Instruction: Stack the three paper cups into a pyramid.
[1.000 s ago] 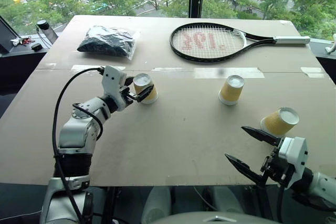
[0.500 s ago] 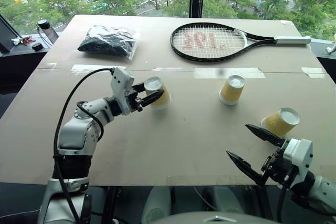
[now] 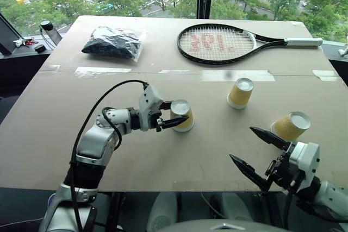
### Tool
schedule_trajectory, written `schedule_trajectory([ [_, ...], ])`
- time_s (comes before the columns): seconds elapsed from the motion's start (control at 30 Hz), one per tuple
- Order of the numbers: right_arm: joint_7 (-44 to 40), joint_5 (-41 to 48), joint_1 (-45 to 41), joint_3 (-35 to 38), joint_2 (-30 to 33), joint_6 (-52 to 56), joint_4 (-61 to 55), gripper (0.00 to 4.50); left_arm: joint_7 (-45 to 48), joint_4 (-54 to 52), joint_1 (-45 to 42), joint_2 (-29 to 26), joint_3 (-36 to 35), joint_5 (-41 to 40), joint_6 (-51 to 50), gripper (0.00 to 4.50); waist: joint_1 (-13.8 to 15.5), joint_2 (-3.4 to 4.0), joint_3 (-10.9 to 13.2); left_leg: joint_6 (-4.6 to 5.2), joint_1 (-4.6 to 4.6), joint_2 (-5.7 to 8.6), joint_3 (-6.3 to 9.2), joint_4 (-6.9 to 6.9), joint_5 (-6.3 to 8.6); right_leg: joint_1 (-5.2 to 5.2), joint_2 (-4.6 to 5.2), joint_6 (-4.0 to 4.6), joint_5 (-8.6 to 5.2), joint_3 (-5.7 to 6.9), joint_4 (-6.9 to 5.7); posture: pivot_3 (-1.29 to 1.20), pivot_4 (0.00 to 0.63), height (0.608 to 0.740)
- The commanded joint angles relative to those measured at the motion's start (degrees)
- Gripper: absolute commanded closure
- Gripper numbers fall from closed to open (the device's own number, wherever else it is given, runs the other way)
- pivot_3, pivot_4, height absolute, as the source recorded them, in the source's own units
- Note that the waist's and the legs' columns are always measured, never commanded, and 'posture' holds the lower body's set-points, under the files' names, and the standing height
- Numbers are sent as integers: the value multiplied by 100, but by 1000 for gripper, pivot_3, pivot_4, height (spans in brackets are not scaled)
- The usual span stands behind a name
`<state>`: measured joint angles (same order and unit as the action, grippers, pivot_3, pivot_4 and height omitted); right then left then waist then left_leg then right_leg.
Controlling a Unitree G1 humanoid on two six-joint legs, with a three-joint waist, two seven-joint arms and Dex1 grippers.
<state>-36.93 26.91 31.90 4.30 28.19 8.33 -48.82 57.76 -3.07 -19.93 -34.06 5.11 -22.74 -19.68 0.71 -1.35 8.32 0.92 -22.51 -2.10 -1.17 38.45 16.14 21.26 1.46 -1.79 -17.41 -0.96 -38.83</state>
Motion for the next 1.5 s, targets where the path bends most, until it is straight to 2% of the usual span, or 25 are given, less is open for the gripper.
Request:
schedule_trajectory([
  [0.03, 108, -62, 70, -45, -34, -95, -279, 0, -147, 418, -279, 94, -152, 158, 216, 1912, 0, 0, 0, 0, 0, 0, 0, 1, 0, -1, -1, 0, 0, 0, -1, 0, 150, 740],
  [0.3, 238, -133, 31, -45, -27, -90, -289, 0, -42, 694, -353, 93, -137, 232, 267, 1912, -10, 0, 0, 0, 0, 0, -1, 4, 0, 0, -5, 0, 0, 0, -1, 0, 150, 740],
  [0.37, 287, -150, -14, -40, -32, -76, -277, 0, -25, 647, -293, 115, -185, 151, 184, 871, -8, 0, 0, 0, 0, -1, -1, 4, 0, 0, -5, 0, 0, 0, -2, 0, 150, 740],
  [0.43, 325, -154, -33, -28, -30, -66, -277, 0, -94, 562, -234, 120, -326, 63, 120, 63, -14, 1, 0, 0, 0, -1, -1, 3, 0, 1, -5, 0, 0, -1, -2, 0, 150, 740],
  [0.63, 703, -386, -304, 108, -96, 46, -108, 0, -80, -91, 211, -202, -1062, -518, -387, 63, -27, 0, 1, 0, -4, -4, 1, 3, 0, 4, 5, 0, 0, -1, -2, 0, 150, 740],
  [0.7, 1027, -523, -584, 145, -183, 239, 4, 0, 58, -524, 560, -413, -1459, -948, -680, 63, -41, 0, 1, -1, -7, -4, 0, 3, -1, 8, 23, 0, 0, -1, -2, 0, 150, 740],
  [0.87, 1564, -808, -1147, 203, -405, 530, 181, 0, 463, -1273, 1423, -620, -2094, -1554, -606, 63, -51, 3, 2, -23, -8, -3, 0, 1, -13, 9, 34, 0, 0, 3, -1, 0, 150, 740],
  [0.97, 1913, -923, -1243, 526, -580, 586, 209, 0, 1093, -1795, 1727, -894, -2164, -2140, -791, 63, -39, 2, 2, -23, -9, -3, -1, 0, -13, 10, 34, 1, 0, 2, -1, 0, 150, 740],
  [1.07, 2165, -1055, -899, 1203, -720, 541, 139, 0, 1098, -2326, 1537, -1037, -2060, -2847, -1328, 63, 40, 0, 0, -22, -20, -2, 6, 2, -13, 14, 34, 1, 0, 9, 0, 0, 150, 740],
  [1.2, 2432, -1294, -636, 1743, -844, 623, 172, 0, 1116, -2641, 1262, -1124, -1795, -3050, -1518, 63, 9, 11, -3, -23, -17, 4, 1, 1, -13, 12, 35, 0, -1, 3, -1, 0, 150, 740],
  [1.33, 2516, -1394, -672, 1770, -913, 735, 317, 0, 1138, -2628, 1045, -1128, -1649, -3078, -1536, 63, -136, 14, -4, -17, -5, -2, -10, -2, -10, 12, 8, 0, 0, -14, -7, 0, 150, 740],
  [1.5, 2645, -1323, -879, 1330, -1119, 1323, 400, 0, 1156, -2436, 826, -1066, -1656, -3128, -1519, 63, -151, 20, -3, -5, -3, -6, -11, -4, -3, 15, -14, 0, 0, -24, -7, 0, 150, 740],
])
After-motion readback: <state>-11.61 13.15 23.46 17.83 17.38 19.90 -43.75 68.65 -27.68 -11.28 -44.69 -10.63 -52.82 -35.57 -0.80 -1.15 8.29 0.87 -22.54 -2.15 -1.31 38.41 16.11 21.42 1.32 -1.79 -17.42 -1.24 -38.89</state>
